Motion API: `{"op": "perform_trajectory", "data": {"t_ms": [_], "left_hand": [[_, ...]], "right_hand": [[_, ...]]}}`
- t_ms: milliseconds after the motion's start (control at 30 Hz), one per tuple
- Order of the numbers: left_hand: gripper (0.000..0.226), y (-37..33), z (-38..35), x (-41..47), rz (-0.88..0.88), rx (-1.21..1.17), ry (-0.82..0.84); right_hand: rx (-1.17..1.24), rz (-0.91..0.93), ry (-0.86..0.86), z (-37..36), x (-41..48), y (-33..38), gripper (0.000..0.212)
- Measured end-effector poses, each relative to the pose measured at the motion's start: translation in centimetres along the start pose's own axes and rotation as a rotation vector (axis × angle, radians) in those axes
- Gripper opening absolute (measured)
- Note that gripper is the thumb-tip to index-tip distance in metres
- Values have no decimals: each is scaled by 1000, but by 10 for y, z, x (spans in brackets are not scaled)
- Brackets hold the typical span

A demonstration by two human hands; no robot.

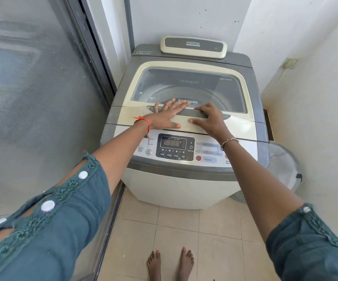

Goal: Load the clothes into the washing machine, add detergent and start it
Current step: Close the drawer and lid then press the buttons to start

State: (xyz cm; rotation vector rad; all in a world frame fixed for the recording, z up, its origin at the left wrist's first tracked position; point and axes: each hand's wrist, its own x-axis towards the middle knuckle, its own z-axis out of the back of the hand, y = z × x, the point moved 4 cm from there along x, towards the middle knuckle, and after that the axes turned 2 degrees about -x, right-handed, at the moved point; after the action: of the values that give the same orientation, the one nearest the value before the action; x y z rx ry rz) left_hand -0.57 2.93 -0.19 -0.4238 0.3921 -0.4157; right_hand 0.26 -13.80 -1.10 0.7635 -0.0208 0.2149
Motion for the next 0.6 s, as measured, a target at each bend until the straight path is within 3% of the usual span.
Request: {"op": "perform_trajectory", "data": {"t_ms": [133, 400, 600], "left_hand": [[79, 0, 0, -1, -19, -14, -8], [77, 1, -1, -3, -52, -40, -21], [77, 4, -1, -2, -61, -54, -12]], "right_hand": [[-80, 4, -37, -3, -10, -2, 58], [-174, -41, 63, 9, -23, -8, 86], [-37, -79, 164, 35, -40, -28, 96]]}}
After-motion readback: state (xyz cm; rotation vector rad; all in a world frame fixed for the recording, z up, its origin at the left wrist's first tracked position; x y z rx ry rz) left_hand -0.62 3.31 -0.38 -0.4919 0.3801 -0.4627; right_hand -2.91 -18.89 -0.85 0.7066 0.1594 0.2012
